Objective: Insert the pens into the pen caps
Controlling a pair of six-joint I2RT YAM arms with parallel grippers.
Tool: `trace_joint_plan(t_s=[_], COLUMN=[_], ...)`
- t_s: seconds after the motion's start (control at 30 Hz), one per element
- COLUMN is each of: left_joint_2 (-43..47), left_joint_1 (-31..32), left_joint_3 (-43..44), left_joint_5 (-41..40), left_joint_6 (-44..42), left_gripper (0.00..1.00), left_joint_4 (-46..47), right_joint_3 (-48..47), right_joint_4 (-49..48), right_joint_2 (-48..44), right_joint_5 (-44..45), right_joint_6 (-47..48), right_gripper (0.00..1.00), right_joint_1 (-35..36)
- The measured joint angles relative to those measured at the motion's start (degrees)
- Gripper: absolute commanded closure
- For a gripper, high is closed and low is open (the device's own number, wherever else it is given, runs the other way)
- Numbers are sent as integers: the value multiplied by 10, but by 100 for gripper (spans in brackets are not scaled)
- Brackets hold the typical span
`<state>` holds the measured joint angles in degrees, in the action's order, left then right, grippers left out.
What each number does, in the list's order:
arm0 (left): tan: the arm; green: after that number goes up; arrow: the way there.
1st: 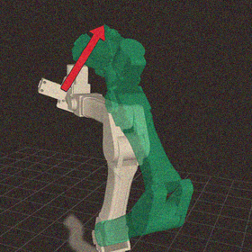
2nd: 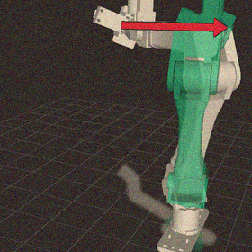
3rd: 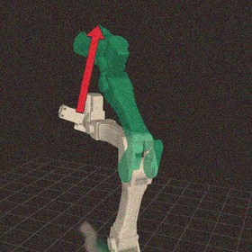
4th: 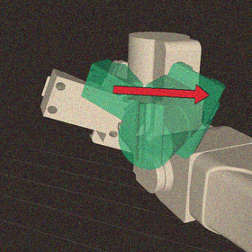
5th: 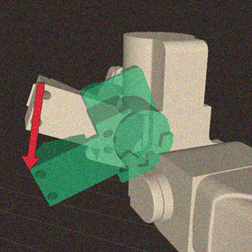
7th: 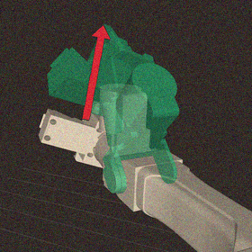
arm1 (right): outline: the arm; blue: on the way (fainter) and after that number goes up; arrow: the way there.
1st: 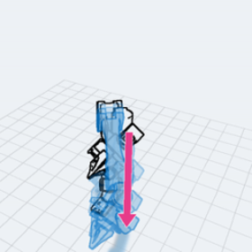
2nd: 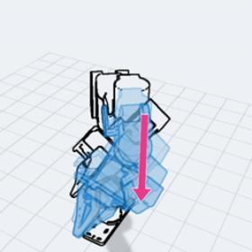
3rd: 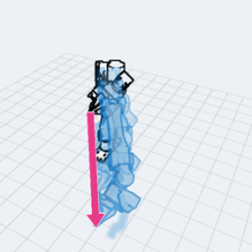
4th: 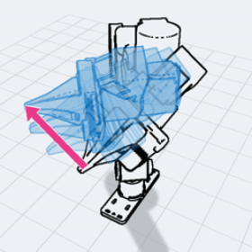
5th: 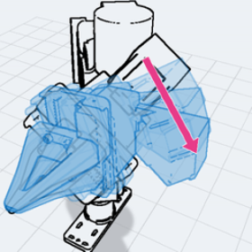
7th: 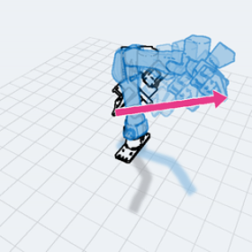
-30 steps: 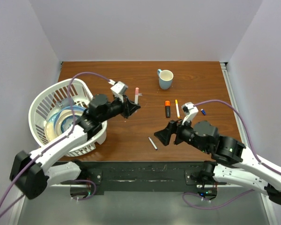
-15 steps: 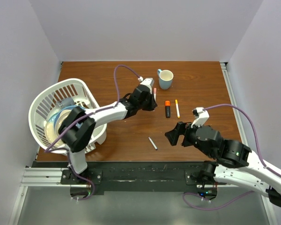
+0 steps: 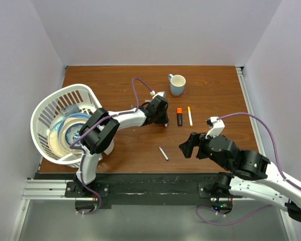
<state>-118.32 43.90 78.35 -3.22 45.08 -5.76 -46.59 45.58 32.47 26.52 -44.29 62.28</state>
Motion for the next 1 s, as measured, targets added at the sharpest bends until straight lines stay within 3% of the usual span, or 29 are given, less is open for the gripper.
trace_joint_plan(t_s=[0.07, 0.1, 0.13, 0.43, 0.5, 0.63, 0.73, 0.77, 0.9, 1.0], left_joint_2=[-2, -2, -2, 14, 34, 132, 232, 263, 377, 473], left_joint_1=[0, 0, 0, 1, 1, 1, 1, 0, -8, -31], left_joint_3=[0, 0, -1, -17, -24, -64, -78, -78, -101, -148], left_joint_5=[0, 0, 0, 2, -4, -32, -69, -82, -116, -124], left_joint_6=[7, 12, 18, 32, 23, 2, -16, -23, -41, -48], left_gripper=[65, 53, 49, 41, 32, 18, 5, 1, 0, 0], left_joint_4=[-1, -2, -1, 5, -4, -29, -61, -70, -99, -128], right_joint_3=[0, 0, 0, -11, -11, -11, -9, -8, 0, 0], right_joint_4=[2, 3, 5, 16, 16, 15, 3, -5, -36, -62], right_joint_2=[1, 2, 2, 45, 56, 73, 88, 94, 142, 199], right_joint_5=[0, 0, 0, -5, -7, -7, -7, -8, -19, -32], right_joint_6=[2, 2, 3, 15, 21, 34, 46, 50, 74, 93], right_gripper=[3, 4, 4, 7, 8, 15, 25, 32, 49, 52], right_joint_1=[0, 0, 0, 0, 0, 0, 0, 0, 0, 0])
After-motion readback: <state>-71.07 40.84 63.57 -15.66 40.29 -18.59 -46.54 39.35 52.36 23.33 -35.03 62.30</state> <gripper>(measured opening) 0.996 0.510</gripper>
